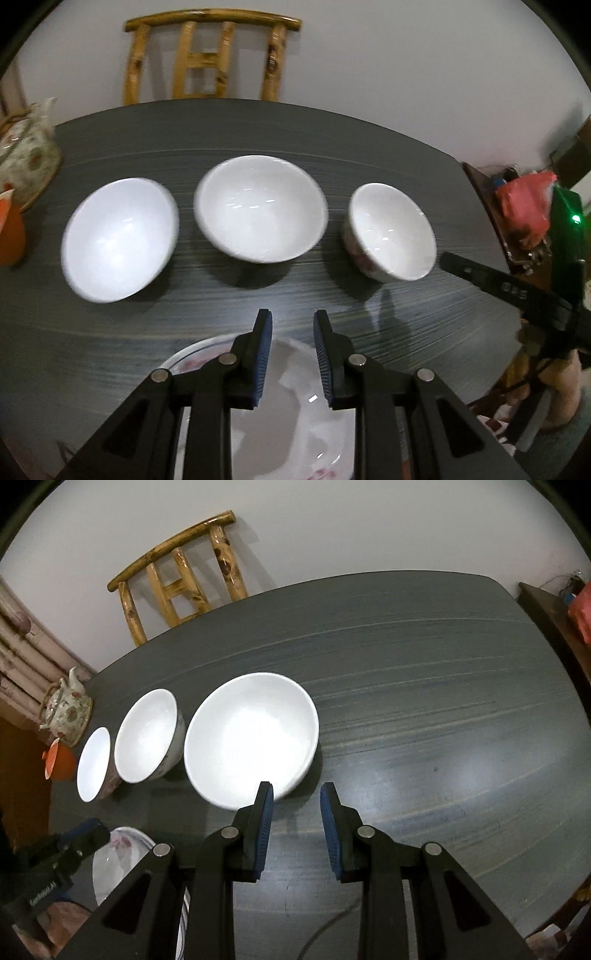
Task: Organize plates and bowls
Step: 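Open both grippers and move them to the large white bowl, then grasp the rim of the large white bowl with both grippers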
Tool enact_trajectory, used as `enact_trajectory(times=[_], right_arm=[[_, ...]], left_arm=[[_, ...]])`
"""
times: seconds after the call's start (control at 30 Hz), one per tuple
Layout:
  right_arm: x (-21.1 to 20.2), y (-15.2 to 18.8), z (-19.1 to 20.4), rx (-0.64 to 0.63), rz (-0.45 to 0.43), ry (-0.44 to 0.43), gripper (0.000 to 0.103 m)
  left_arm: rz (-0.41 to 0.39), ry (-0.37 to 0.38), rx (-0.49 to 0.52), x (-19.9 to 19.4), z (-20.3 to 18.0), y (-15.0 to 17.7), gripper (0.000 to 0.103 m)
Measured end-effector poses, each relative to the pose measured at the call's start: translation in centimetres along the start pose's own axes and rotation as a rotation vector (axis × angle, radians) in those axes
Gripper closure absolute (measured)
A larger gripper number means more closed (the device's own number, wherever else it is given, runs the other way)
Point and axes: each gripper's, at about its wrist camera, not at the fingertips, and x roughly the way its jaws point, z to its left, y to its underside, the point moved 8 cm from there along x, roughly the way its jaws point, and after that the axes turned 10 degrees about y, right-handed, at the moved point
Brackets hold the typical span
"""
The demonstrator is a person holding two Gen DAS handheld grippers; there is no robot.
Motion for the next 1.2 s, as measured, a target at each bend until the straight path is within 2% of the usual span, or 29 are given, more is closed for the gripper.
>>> enact_trajectory(times=[0.1, 0.27, 0.43, 0.73, 0.9, 0.97, 1.07, 1.2], right_arm=[[1.1, -1.2, 0.0, -0.004, 0.011, 0.008, 0.077], [3.3, -2.8, 0.0, -0.003, 0.039, 0.011, 0.079], [4.4, -3.2, -0.3, -0.022, 0.044, 0.010, 0.085], [5.5, -3.3, -0.5, -0.006, 0.057, -0.049, 0.091], [5.7, -3.2, -0.5, 0.003, 0.067, -0.066, 0.094], [5.5, -3.0, -0.5, -0.003, 0.068, -0.060, 0.093], [5.3, -2.6, -0.8, -0.009, 0.064, -0.055, 0.093], [4.8, -1.8, -1.4, -0.013, 0.066, -0.035, 0.093]], left_arm=[[0.015, 0.079, -0.041, 1.4, -1.4, -1.4, 0.080], [0.045, 0.127, -0.079, 3.8, -3.3, -3.2, 0.080], [0.057, 0.112, -0.118, 6.1, -3.9, -4.5, 0.080], [0.087, 0.100, -0.206, 9.0, -3.4, -4.3, 0.080], [0.094, 0.079, -0.206, 10.1, -3.6, -4.5, 0.080], [0.109, 0.083, -0.213, 10.5, -4.0, -4.4, 0.083], [0.116, 0.063, -0.171, 10.7, -4.7, -4.3, 0.083], [0.143, 0.073, -0.161, 11.2, -5.8, -3.3, 0.084]])
